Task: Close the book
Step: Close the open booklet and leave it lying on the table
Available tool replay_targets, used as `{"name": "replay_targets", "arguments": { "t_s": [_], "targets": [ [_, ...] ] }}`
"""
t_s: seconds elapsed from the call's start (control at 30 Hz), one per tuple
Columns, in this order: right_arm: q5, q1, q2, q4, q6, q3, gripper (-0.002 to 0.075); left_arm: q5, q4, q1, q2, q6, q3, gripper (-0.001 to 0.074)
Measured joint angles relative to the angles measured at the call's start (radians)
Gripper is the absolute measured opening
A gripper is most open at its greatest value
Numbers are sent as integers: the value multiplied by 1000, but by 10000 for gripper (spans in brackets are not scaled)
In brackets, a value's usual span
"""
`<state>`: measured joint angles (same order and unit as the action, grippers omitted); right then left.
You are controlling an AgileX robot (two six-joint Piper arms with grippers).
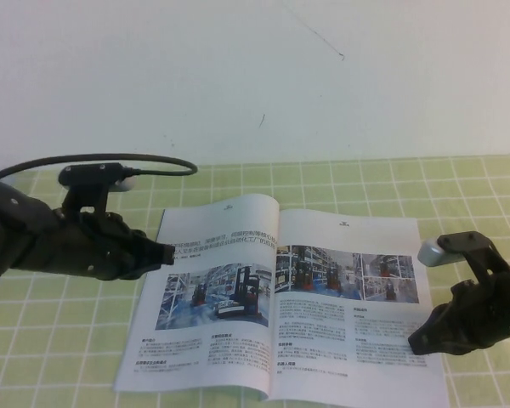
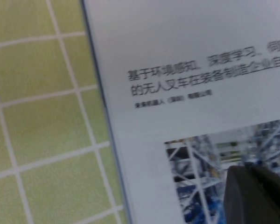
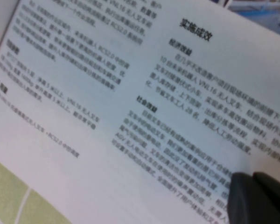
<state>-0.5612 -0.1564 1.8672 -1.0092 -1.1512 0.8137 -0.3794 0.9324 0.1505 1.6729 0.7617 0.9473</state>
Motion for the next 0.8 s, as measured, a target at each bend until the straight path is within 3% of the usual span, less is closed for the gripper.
{"name": "replay_targets", "arguments": {
  "t_s": [0.5,0.63,0.8],
  "targets": [
    [-9,2,13,-19,-6,5,-3,130,-157,0,144,-111,13,-3],
    [-11,2,13,-19,-11,5,-3,102,-295,0,145,-262,62,-4],
    [-11,2,13,-19,-12,5,-3,-96,-588,0,170,-527,196,-4]
  ]
}}
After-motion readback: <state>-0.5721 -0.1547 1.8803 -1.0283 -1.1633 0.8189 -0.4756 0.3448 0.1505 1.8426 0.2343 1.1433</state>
